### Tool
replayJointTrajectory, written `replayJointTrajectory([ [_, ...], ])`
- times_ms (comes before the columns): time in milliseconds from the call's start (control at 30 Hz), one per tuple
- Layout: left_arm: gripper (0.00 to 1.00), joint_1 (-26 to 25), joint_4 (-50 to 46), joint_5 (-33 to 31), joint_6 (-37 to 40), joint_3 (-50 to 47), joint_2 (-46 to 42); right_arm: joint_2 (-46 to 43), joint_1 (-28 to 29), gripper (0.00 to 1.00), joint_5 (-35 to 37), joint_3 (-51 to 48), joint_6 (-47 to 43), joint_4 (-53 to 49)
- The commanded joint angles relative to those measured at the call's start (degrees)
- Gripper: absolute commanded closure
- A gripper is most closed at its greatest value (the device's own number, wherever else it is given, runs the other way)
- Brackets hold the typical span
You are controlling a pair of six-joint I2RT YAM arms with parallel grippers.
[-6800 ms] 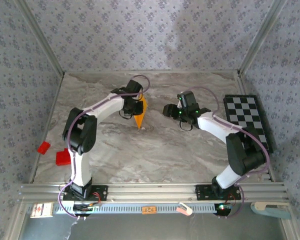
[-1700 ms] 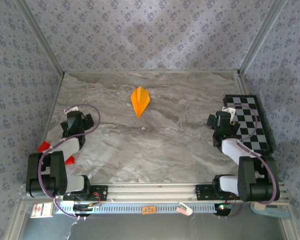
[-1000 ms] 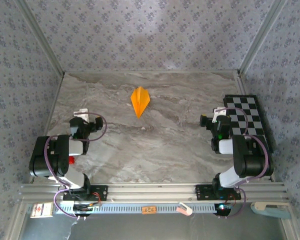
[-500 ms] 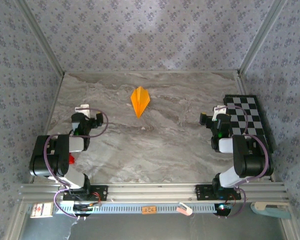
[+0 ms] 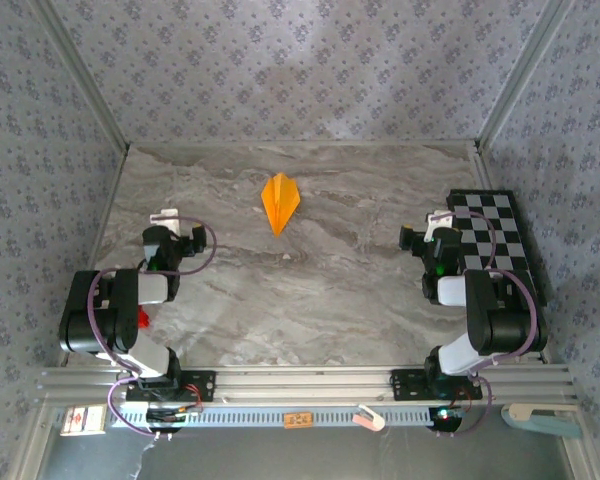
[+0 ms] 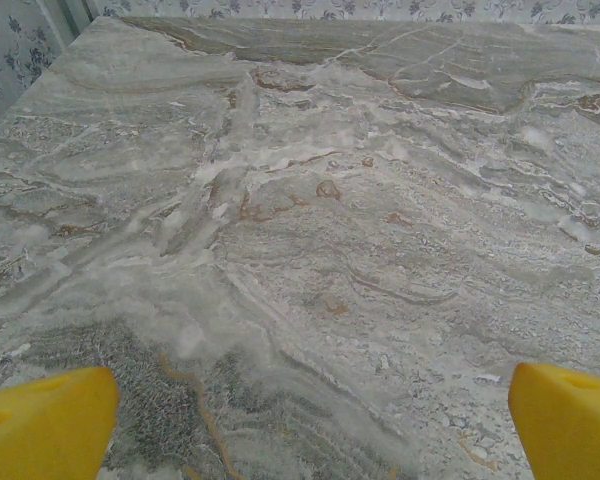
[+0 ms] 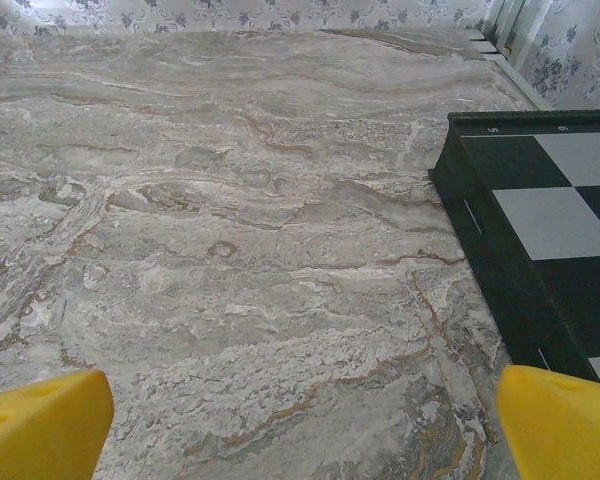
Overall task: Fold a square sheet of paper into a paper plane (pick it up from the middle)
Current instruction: Reset both arms
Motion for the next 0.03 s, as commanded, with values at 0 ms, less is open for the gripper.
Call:
replayJointTrajectory([
  [0,0.0,0.12,-0.2,0.03,0.78,1.14,0.53,0.47,0.14,0.0,1.08,1.07,-0.32,-0.24],
])
